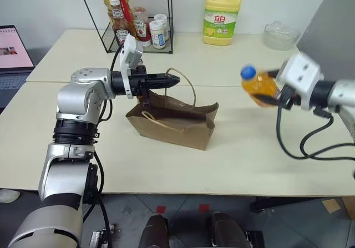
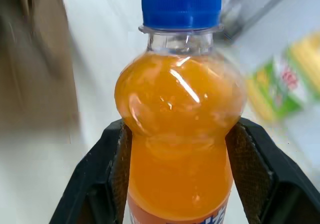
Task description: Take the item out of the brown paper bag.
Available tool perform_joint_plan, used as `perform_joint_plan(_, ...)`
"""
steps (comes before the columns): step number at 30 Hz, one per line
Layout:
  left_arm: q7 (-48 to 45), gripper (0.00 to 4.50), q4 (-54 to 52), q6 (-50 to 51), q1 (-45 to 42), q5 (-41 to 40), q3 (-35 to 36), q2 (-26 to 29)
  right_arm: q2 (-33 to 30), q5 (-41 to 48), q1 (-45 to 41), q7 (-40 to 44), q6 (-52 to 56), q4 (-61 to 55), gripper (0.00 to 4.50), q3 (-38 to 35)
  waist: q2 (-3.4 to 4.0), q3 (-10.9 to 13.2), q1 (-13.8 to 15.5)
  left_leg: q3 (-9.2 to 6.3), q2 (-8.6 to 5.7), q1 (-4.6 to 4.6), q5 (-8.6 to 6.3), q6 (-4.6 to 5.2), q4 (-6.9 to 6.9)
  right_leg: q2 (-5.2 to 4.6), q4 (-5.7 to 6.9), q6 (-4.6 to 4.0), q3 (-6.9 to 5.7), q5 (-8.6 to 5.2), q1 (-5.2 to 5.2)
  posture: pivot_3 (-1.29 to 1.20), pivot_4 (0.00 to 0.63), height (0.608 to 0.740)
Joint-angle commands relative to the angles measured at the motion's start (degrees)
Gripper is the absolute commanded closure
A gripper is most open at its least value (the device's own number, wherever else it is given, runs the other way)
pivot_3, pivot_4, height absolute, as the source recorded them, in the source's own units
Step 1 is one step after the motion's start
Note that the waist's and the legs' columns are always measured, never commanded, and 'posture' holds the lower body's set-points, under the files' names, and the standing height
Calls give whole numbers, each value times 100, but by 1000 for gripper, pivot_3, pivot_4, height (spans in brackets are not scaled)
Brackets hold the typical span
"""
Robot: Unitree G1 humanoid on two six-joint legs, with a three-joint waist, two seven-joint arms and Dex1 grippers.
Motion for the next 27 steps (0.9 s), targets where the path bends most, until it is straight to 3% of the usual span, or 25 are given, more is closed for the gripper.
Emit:
perform_joint_plan(1, 48, 4500, -172, -51, -80, -37, 110, 25, -348, -1589, 118, -428, -1656, 1055, 2095, 716, 1, 1, -16, 2, 0, 0, 0, 0, 0, 0, 0, 0, 2, 0, -1, 0, 150, 740)
perform_joint_plan(6, 81, 4500, -238, -19, -44, -64, 126, 45, -6, -2762, -21, -782, -2674, 2449, 2096, 1570, 4, 2, -90, 5, 1, -6, 11, -20, 2, 0, 1, 0, 4, 0, -7, 0, 150, 740)
perform_joint_plan(12, 117, 4500, -299, 4, 0, -80, 144, 56, 266, -2832, 72, -446, -3057, 2713, 2096, 1582, -11, -7, -95, 2, 1, 13, 11, -20, 19, -1, 0, 11, 2, 7, 26, 0, 150, 740)
perform_joint_plan(17, 127, 4500, -331, 13, 29, -86, 154, 63, 398, -2754, 181, -349, -2920, 2529, 487, 1298, -12, -6, -90, 3, 1, 66, 3, -5, 9, -1, -8, 10, 3, 5, 79, 0, 150, 740)
perform_joint_plan(19, 129, 4500, -332, 15, 33, -84, 157, 65, 405, -2561, 269, -185, -2821, 2316, 23, 1127, -11, -6, -84, 2, 1, 65, 3, -6, 9, -1, -8, 10, 2, 5, 80, 0, 150, 740)
perform_joint_plan(23, 194, 4500, -325, -1, 36, -39, 166, 90, 322, -1576, 650, 404, -2114, 1167, 23, 377, -8, -2, -61, 1, 1, 62, 8, -15, 5, -1, -9, 9, 1, 5, 77, 0, 150, 740)
perform_joint_plan(27, 294, 4500, -252, -75, 39, 7, 189, 98, 512, 179, 1063, 836, -531, -516, 23, -674, 2, 5, -42, 2, 1, 61, 8, -16, 5, -1, -9, 9, 2, 5, 77, 0, 150, 740)
